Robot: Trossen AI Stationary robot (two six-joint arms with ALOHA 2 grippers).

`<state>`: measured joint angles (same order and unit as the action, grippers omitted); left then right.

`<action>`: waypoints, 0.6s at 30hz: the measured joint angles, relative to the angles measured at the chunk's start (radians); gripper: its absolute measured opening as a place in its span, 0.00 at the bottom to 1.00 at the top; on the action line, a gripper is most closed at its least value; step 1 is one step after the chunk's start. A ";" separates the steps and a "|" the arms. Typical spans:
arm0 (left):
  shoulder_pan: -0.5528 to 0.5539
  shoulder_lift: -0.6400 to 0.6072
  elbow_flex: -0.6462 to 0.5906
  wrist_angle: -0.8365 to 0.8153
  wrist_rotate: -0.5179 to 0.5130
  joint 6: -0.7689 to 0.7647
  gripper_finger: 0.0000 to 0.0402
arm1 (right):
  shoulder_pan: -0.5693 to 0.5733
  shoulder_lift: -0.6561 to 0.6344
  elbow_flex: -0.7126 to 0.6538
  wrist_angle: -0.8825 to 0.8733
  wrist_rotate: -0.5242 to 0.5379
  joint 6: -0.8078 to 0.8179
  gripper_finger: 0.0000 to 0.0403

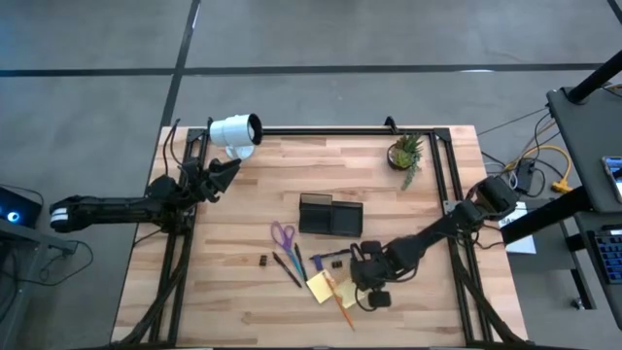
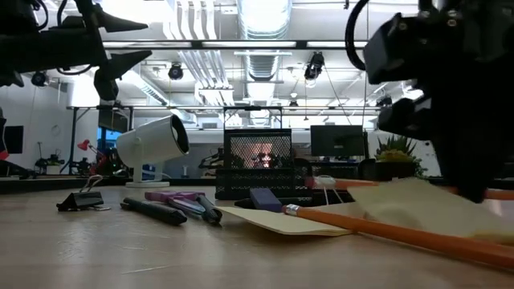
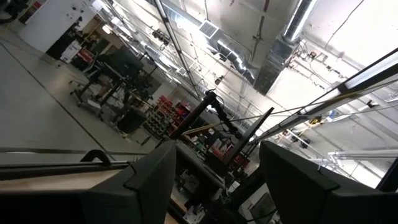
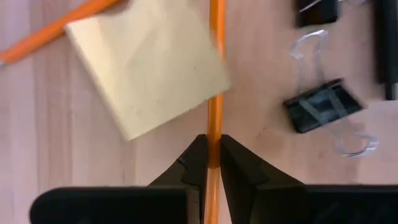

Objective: Pick and place office supplies into organizer
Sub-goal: Put the right orange pencil into the black desk organizer

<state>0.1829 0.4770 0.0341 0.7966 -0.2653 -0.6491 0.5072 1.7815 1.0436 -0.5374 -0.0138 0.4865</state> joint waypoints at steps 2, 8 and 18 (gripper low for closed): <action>0.000 0.001 0.000 0.001 0.000 0.000 0.54 | 0.009 -0.003 0.009 -0.001 0.005 0.000 0.07; 0.000 0.000 0.004 0.006 0.000 0.000 0.54 | 0.025 -0.054 0.016 -0.008 0.049 0.037 0.07; 0.000 0.026 0.004 0.003 0.000 0.000 0.54 | 0.024 -0.155 0.034 -0.066 0.207 0.170 0.07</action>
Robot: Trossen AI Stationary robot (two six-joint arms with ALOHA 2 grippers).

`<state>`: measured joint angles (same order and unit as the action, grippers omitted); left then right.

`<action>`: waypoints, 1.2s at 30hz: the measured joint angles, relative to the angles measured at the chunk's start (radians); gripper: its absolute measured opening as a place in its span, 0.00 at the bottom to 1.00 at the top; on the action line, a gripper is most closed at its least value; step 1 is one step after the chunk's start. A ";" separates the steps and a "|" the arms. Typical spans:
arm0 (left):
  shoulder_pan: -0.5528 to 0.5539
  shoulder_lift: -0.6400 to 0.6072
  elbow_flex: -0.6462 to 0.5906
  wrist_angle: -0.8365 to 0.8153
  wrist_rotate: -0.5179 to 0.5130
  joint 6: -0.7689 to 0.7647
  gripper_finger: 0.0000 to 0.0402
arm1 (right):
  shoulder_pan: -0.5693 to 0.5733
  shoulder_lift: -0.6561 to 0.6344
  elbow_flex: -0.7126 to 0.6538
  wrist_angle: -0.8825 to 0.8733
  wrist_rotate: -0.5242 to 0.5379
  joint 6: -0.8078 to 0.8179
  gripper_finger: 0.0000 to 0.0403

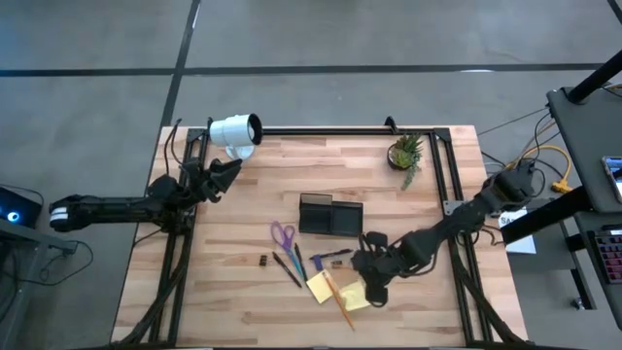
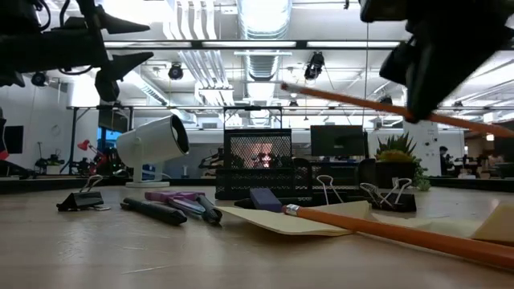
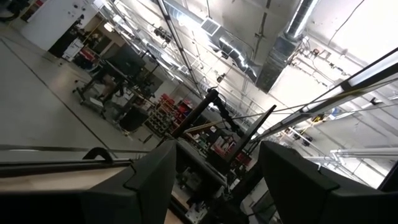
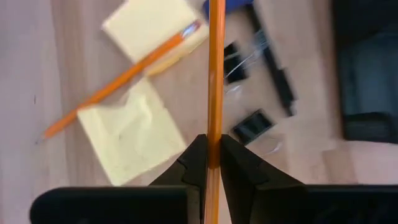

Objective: Pick and place office supplies into organizer
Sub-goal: Put the right orange pencil into the black desk organizer

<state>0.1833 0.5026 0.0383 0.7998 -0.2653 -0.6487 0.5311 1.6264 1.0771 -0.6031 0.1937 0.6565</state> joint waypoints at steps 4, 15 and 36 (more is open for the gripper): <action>0.000 0.008 0.001 0.004 0.000 -0.001 0.54 | 0.002 -0.036 0.000 -0.035 0.073 0.047 0.07; 0.000 0.008 0.003 0.032 -0.027 -0.188 0.54 | -0.001 -0.147 0.000 -0.138 0.385 0.265 0.07; 0.007 0.409 0.522 -0.583 0.270 0.207 0.54 | -0.424 -0.224 -0.090 0.335 0.297 -0.261 0.07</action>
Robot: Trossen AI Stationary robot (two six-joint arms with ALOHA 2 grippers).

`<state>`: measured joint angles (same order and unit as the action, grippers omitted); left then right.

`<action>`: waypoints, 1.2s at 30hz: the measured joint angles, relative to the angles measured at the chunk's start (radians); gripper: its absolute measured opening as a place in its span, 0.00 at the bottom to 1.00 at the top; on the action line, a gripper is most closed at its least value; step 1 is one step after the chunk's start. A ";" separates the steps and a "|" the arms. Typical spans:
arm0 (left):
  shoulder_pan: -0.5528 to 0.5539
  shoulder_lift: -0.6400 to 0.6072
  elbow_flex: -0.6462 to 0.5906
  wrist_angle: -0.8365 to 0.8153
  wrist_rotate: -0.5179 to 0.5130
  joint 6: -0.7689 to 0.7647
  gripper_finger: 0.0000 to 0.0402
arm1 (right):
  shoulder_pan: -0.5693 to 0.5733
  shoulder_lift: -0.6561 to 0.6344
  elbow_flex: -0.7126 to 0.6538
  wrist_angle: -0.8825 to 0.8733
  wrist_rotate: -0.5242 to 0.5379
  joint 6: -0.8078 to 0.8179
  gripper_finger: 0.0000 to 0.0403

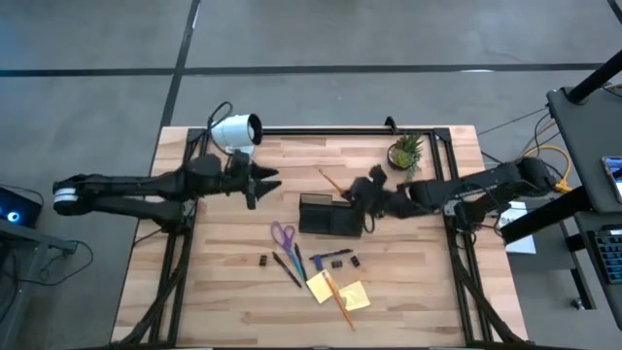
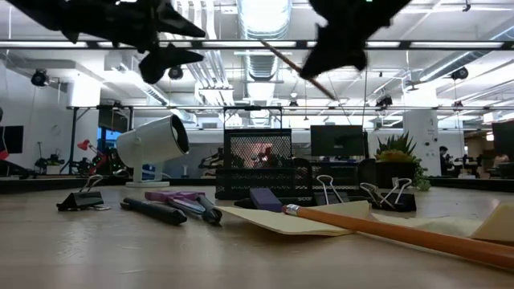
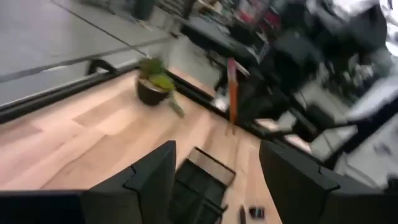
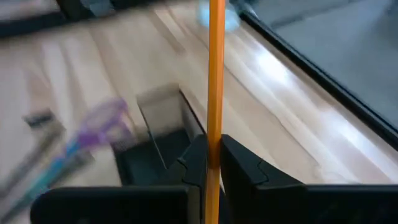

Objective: Pick and place office supplies into organizer
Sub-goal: Put the right orange pencil into the black desk organizer

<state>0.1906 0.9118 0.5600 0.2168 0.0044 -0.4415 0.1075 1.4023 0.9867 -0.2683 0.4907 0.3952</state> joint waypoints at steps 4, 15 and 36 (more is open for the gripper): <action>0.044 0.064 0.044 -0.004 0.042 0.033 0.54 | -0.055 0.066 0.024 0.085 -0.053 -0.061 0.07; 0.172 0.162 0.051 0.083 0.227 0.028 0.54 | -0.081 0.227 0.183 0.111 -0.070 -0.118 0.07; 0.169 0.295 0.106 0.221 0.253 0.031 0.48 | -0.094 0.255 0.214 0.141 -0.073 -0.111 0.07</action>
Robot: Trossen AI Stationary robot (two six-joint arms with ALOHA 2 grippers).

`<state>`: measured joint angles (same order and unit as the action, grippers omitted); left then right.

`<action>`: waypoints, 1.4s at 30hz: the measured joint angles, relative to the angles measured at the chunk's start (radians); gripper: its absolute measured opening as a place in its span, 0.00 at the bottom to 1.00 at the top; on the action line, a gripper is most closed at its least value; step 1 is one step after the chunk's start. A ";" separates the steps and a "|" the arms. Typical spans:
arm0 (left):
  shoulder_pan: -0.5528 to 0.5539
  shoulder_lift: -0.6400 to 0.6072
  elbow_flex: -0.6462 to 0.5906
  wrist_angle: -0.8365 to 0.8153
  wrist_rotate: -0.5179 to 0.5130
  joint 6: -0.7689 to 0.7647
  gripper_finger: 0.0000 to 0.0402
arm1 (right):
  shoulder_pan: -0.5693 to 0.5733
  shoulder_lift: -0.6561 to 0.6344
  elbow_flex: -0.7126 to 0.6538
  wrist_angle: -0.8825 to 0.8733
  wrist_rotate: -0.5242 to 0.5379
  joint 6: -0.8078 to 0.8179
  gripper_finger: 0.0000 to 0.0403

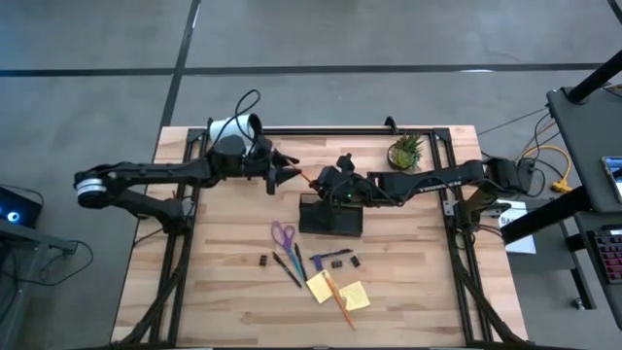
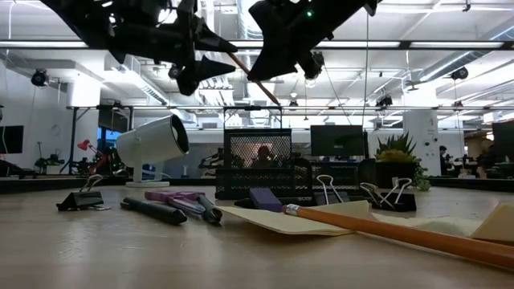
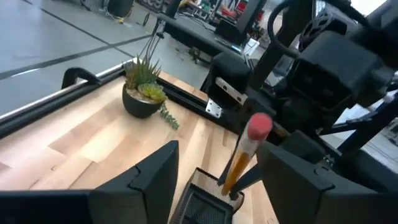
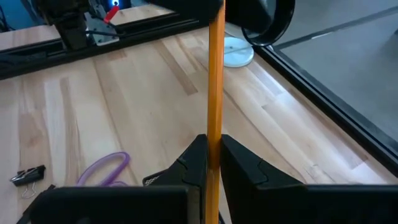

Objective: Pick and place office supplies into organizer
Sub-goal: Put the right orange pencil into the black desk organizer

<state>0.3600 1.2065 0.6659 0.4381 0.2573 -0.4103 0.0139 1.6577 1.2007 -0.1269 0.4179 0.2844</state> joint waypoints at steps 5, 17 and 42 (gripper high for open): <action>-0.002 0.011 0.006 0.007 0.005 0.001 0.30 | 0.000 0.000 -0.003 0.000 0.000 0.000 0.07; -0.001 -0.010 0.003 -0.009 0.004 0.084 0.02 | -0.002 0.000 -0.003 -0.041 0.032 0.022 0.12; -0.054 -0.017 0.005 -0.178 -0.074 0.394 0.02 | 0.154 -0.087 -0.038 -0.574 0.134 0.399 0.38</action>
<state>0.3061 1.1893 0.6704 0.2606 0.1836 -0.0162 0.1678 1.5711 1.1626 -0.7014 0.5520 0.6836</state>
